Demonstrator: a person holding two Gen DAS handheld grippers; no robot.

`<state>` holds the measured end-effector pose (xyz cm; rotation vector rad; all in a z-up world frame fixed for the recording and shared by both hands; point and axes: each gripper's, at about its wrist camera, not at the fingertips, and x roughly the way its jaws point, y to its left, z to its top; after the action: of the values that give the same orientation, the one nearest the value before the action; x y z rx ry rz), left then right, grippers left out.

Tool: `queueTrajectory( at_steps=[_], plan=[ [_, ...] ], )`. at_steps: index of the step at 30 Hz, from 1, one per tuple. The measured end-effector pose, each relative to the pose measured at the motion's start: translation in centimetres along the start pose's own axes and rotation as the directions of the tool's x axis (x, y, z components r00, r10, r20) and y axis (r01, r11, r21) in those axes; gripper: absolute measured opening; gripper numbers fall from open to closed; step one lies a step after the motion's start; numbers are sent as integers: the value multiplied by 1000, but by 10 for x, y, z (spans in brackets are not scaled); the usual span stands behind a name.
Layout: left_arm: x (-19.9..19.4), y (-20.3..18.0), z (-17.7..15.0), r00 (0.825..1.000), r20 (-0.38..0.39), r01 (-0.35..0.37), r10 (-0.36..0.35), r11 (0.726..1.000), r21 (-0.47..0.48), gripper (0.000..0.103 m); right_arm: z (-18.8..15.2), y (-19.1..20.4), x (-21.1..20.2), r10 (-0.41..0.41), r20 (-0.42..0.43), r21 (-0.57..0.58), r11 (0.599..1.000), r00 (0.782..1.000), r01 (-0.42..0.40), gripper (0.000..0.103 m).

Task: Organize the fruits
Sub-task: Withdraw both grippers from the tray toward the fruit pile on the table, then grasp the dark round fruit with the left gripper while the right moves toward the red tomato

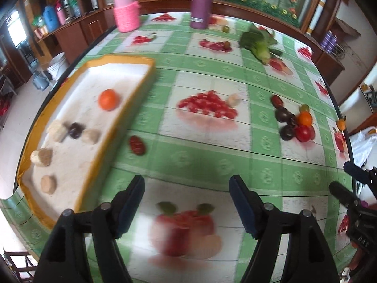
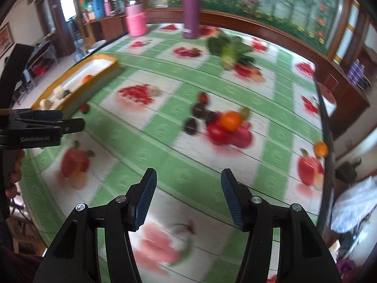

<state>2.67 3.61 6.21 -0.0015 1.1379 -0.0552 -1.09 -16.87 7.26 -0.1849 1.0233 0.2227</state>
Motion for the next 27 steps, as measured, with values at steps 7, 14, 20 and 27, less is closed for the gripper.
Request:
queueTrajectory(
  at_steps=[7, 14, 20, 27],
  plan=[
    [9, -74, 6, 1000, -29, 9, -4, 988, 152, 77, -12, -118, -7, -109, 17, 192, 976, 994, 104, 56],
    [28, -119, 19, 999, -47, -8, 18, 978, 209, 78, -1, -207, 15, -170, 11, 292, 943, 985, 160, 56],
    [43, -129, 26, 997, -77, -8, 24, 980, 197, 78, 13, -229, 58, -174, -27, 271, 947, 984, 175, 56],
    [60, -133, 33, 994, -110, 31, -12, 984, 176, 78, 15, -232, 72, -202, -30, 212, 956, 979, 204, 34]
  ],
)
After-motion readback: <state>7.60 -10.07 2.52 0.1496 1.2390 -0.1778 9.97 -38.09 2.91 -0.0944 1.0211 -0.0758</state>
